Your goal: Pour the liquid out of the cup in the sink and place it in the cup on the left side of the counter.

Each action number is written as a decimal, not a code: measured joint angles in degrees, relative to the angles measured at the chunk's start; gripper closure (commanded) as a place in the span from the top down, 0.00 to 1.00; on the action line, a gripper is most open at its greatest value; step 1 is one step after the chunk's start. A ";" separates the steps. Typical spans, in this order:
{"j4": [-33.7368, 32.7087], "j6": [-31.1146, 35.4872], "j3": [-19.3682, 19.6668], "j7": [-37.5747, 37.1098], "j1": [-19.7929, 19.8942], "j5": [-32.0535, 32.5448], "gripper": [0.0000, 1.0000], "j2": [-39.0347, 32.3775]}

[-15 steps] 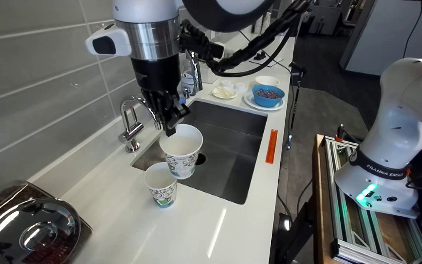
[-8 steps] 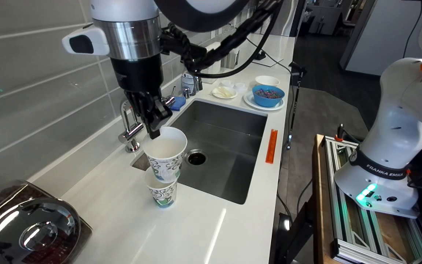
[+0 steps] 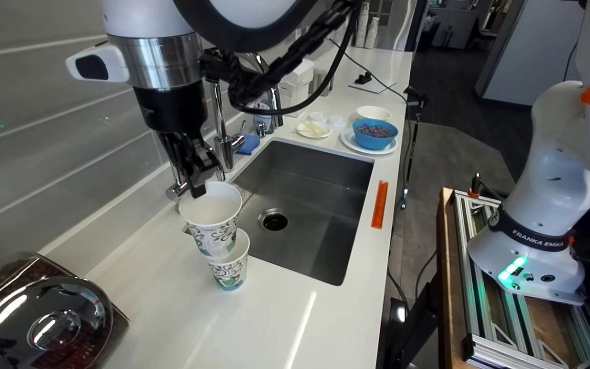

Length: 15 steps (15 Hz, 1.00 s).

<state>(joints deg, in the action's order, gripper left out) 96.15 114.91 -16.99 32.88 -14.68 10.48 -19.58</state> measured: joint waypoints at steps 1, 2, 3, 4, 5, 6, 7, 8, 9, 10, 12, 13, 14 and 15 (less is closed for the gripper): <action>-0.35 0.00 0.07 0.00 0.09 0.00 0.01 -0.26; -0.62 0.00 0.16 0.00 0.21 0.00 0.01 -0.43; -0.89 0.00 0.25 0.00 0.35 0.00 0.01 -0.56; -1.14 0.00 0.36 0.00 0.47 0.00 0.01 -0.67; -1.40 0.00 0.47 0.01 0.59 0.00 0.01 -0.84; -1.57 0.00 0.62 0.01 0.69 0.00 0.01 -0.98; -1.62 -0.01 0.81 0.01 0.78 0.00 0.01 -1.07; -1.62 -0.05 0.95 0.02 0.90 0.00 0.01 -1.14; -1.62 -0.24 1.08 0.09 1.01 0.00 0.01 -1.21; -1.62 -0.42 1.16 0.12 1.10 0.01 0.01 -1.25; -1.62 -0.71 1.28 0.14 1.13 0.03 0.01 -1.30; -1.62 -0.81 1.29 0.17 1.13 0.03 0.01 -1.31; -1.62 -0.95 1.30 0.20 1.13 0.03 0.01 -1.32; -1.62 -1.20 1.30 0.26 1.13 0.03 0.01 -1.33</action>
<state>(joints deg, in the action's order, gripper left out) 94.53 113.71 -15.70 33.15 -13.55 10.51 -20.91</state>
